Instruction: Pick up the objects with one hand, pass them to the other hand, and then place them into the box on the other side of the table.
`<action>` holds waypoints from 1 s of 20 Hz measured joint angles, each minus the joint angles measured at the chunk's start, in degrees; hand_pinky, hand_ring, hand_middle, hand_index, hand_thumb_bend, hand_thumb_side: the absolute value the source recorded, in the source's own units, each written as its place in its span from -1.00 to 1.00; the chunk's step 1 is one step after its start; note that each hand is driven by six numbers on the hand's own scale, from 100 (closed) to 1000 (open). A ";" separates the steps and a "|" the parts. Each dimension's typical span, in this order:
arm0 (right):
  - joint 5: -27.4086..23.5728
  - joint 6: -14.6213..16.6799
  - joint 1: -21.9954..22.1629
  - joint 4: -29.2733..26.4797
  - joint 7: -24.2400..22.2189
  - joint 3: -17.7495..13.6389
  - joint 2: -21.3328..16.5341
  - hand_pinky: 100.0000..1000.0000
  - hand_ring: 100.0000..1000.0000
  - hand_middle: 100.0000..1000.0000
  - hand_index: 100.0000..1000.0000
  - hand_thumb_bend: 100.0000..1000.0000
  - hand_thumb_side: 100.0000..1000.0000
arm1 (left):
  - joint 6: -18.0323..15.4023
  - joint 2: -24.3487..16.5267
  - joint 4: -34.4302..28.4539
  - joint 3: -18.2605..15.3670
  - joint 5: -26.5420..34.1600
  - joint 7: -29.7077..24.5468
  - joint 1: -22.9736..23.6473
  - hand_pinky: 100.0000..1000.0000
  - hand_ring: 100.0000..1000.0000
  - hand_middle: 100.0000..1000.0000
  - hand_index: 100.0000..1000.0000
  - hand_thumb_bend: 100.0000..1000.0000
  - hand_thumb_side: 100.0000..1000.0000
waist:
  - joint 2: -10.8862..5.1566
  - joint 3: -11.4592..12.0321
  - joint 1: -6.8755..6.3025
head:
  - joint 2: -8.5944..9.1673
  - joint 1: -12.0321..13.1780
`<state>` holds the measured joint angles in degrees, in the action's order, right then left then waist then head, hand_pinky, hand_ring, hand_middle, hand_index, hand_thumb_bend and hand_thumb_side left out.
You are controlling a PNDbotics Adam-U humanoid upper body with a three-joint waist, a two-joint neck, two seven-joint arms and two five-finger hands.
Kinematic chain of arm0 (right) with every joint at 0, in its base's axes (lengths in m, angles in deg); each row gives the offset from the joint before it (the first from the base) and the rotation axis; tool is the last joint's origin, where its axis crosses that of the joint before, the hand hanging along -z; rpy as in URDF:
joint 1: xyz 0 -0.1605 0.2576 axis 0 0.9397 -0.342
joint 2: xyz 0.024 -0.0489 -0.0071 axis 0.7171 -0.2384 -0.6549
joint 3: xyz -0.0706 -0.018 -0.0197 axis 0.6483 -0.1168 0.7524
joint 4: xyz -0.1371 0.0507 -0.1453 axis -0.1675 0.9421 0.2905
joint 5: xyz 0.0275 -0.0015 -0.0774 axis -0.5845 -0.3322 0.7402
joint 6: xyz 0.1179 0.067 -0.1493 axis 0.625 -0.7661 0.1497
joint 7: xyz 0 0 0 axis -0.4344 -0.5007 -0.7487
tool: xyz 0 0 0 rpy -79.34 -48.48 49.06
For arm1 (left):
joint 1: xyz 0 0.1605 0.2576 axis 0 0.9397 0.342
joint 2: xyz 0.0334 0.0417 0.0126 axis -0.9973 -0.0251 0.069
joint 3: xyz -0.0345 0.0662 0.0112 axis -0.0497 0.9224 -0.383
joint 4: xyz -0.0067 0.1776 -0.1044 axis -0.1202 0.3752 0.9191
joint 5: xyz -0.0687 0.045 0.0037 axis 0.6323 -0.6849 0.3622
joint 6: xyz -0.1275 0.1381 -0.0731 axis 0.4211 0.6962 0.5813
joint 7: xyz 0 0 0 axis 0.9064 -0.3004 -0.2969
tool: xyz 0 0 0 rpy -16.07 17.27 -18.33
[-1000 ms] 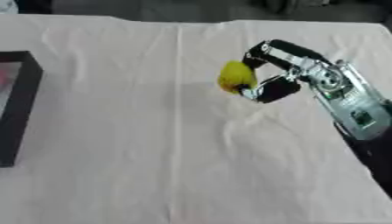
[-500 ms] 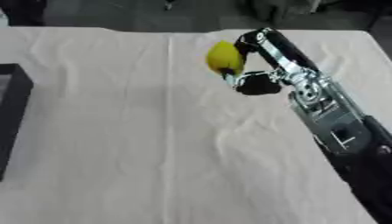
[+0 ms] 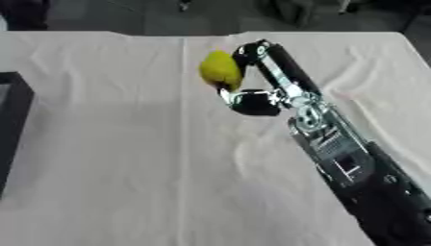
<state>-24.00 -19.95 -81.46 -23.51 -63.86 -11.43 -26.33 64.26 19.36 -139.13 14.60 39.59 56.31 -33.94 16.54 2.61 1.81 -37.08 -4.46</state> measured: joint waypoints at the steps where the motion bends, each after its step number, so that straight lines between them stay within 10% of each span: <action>1: -0.56 0.41 0.00 0.00 0.40 0.31 0.36 0.55 0.21 -0.42 -0.10 -1.00 -1.00 | -0.06 -0.02 -0.43 0.23 0.12 -0.30 -0.16 0.23 0.37 0.46 0.52 -0.67 0.08 | 0.00 0.00 -0.01 | 0.00 0.01; 20: -2.54 4.16 -1.81 -0.01 -3.40 6.71 2.93 0.55 0.21 -0.42 -0.10 -1.00 -1.00 | -1.87 -1.60 -5.65 9.03 -1.47 -16.98 -7.43 0.28 0.39 0.47 0.54 -0.63 0.08 | -0.02 0.16 -0.51 | -0.56 1.39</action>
<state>-26.55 -15.79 -83.27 -23.53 -67.26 -4.72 -23.40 62.39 17.77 -144.78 23.63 38.13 39.33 -41.37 16.53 2.77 1.30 -37.64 -3.07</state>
